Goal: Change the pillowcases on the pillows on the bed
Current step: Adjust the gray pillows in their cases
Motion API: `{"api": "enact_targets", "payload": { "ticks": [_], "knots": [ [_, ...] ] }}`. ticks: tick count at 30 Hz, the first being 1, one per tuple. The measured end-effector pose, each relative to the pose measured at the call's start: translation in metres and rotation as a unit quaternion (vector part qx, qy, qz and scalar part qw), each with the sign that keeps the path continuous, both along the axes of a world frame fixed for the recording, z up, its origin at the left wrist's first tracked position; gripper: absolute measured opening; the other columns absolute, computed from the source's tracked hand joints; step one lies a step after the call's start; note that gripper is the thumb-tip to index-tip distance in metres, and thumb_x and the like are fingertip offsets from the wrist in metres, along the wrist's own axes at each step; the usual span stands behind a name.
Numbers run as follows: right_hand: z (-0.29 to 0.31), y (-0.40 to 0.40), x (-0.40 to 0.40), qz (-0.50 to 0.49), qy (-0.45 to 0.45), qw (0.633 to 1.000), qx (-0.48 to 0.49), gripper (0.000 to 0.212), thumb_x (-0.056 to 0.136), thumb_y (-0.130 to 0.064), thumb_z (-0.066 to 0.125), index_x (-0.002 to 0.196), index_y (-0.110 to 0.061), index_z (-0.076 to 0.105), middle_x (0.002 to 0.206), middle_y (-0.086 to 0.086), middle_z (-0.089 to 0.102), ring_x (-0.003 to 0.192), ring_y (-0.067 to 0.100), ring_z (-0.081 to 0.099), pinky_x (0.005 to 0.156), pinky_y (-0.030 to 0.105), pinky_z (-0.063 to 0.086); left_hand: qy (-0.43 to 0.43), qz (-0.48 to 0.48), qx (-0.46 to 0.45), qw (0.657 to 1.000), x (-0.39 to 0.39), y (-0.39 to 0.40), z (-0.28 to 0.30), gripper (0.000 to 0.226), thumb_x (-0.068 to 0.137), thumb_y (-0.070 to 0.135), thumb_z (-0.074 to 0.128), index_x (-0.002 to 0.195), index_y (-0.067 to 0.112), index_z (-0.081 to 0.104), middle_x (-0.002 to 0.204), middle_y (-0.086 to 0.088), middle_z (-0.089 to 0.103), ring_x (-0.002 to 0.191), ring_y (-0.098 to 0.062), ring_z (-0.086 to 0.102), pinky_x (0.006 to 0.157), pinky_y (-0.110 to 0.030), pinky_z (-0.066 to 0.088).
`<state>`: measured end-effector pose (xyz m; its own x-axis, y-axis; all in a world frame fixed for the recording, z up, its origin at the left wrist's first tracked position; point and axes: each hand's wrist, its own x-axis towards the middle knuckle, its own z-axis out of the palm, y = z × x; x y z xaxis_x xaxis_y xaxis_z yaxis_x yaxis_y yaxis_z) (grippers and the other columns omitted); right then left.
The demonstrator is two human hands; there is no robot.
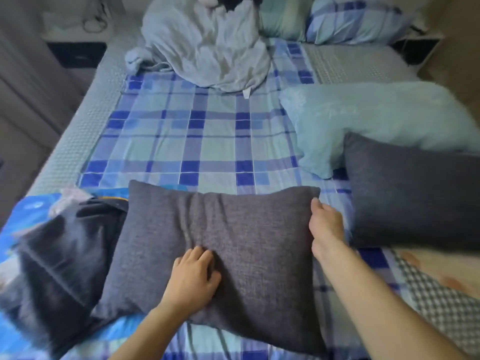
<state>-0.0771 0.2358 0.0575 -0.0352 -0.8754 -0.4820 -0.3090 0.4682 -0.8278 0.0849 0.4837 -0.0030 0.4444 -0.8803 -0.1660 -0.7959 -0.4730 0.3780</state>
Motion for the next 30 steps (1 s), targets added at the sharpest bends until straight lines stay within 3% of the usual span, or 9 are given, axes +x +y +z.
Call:
{"api": "enact_targets", "payload": {
  "ticks": [2, 5, 8, 13, 17, 21, 25, 27, 30],
  "knots": [
    [0.073, 0.012, 0.013, 0.014, -0.025, 0.996, -0.081, 0.040, 0.104, -0.031, 0.049, 0.069, -0.014, 0.056, 0.071, -0.006, 0.052, 0.067, 0.010, 0.046, 0.063, 0.028, 0.038, 0.045, 0.046, -0.028, 0.998, 0.002, 0.007, 0.055, 0.014, 0.077, 0.042, 0.044, 0.076, 0.029, 0.041, 0.084, 0.004, 0.051, 0.084, -0.029, 0.056, 0.068, -0.040, 0.044],
    [0.179, 0.016, 0.036, 0.017, -0.084, 0.974, -0.209, 0.034, 0.103, -0.034, 0.050, 0.075, -0.017, 0.060, 0.079, -0.008, 0.054, 0.073, 0.009, 0.050, 0.074, 0.026, 0.044, 0.061, 0.081, -0.143, 0.985, 0.012, 0.007, 0.138, 0.015, 0.079, 0.035, 0.048, 0.082, 0.022, 0.056, 0.086, 0.004, 0.054, 0.084, -0.025, 0.056, 0.077, -0.044, 0.048],
    [0.255, 0.029, 0.054, 0.105, -0.069, 0.941, -0.314, 0.030, 0.105, -0.029, 0.045, 0.084, -0.015, 0.060, 0.084, -0.008, 0.056, 0.076, 0.000, 0.051, 0.073, 0.015, 0.043, 0.076, 0.117, -0.268, 0.953, 0.043, -0.006, 0.209, 0.020, 0.084, 0.035, 0.052, 0.095, 0.022, 0.062, 0.096, 0.008, 0.055, 0.094, -0.011, 0.052, 0.087, -0.026, 0.041],
    [0.250, 0.028, 0.055, 0.206, 0.153, 0.943, -0.210, 0.019, 0.106, -0.020, 0.041, 0.095, -0.011, 0.054, 0.090, 0.003, 0.054, 0.089, 0.025, 0.055, 0.070, 0.034, 0.037, 0.152, 0.086, -0.225, 0.959, 0.108, -0.049, 0.258, 0.030, 0.098, 0.018, 0.060, 0.127, 0.022, 0.061, 0.120, 0.006, 0.056, 0.109, -0.012, 0.056, 0.092, -0.030, 0.044],
    [0.229, 0.043, 0.032, 0.137, 0.098, 0.964, -0.205, 0.015, 0.107, -0.026, 0.038, 0.112, -0.019, 0.050, 0.107, -0.002, 0.054, 0.100, 0.018, 0.053, 0.084, 0.030, 0.037, 0.214, -0.023, -0.100, 0.971, 0.086, -0.063, 0.248, 0.039, 0.099, 0.026, 0.059, 0.138, 0.029, 0.054, 0.127, 0.008, 0.052, 0.119, -0.012, 0.054, 0.098, -0.032, 0.047],
    [0.223, 0.042, 0.022, 0.166, 0.103, 0.948, -0.250, 0.027, 0.104, -0.032, 0.050, 0.082, -0.016, 0.054, 0.087, 0.002, 0.058, 0.086, 0.020, 0.056, 0.078, 0.031, 0.037, 0.238, -0.061, -0.058, 0.968, 0.043, -0.066, 0.218, 0.044, 0.098, 0.022, 0.061, 0.140, 0.031, 0.052, 0.135, 0.002, 0.049, 0.128, -0.019, 0.051, 0.107, -0.030, 0.041],
    [0.326, 0.023, 0.007, 0.092, 0.015, 0.924, -0.371, 0.035, 0.103, -0.029, 0.052, 0.071, -0.014, 0.050, 0.074, -0.004, 0.051, 0.072, 0.011, 0.047, 0.069, 0.031, 0.035, 0.152, 0.013, -0.202, 0.967, 0.051, -0.067, 0.232, 0.041, 0.096, 0.019, 0.063, 0.135, 0.029, 0.058, 0.137, 0.001, 0.054, 0.131, -0.019, 0.047, 0.113, -0.038, 0.038],
    [0.361, 0.015, -0.004, 0.003, -0.040, 0.876, -0.480, 0.035, 0.102, -0.027, 0.050, 0.068, -0.017, 0.047, 0.072, -0.004, 0.045, 0.069, 0.007, 0.044, 0.065, 0.026, 0.036, 0.125, 0.068, -0.298, 0.944, 0.060, -0.072, 0.256, 0.038, 0.095, 0.020, 0.064, 0.132, 0.025, 0.060, 0.134, 0.003, 0.057, 0.128, -0.017, 0.048, 0.110, -0.039, 0.039],
    [0.352, -0.010, -0.006, 0.062, 0.116, 0.912, -0.387, 0.036, 0.103, -0.032, 0.047, 0.077, -0.011, 0.058, 0.083, 0.007, 0.060, 0.087, 0.024, 0.061, 0.074, 0.034, 0.040, 0.091, 0.082, -0.323, 0.938, 0.063, -0.092, 0.276, 0.041, 0.092, 0.015, 0.066, 0.132, 0.019, 0.061, 0.131, -0.004, 0.060, 0.125, -0.024, 0.051, 0.108, -0.044, 0.041]
  ]
}}
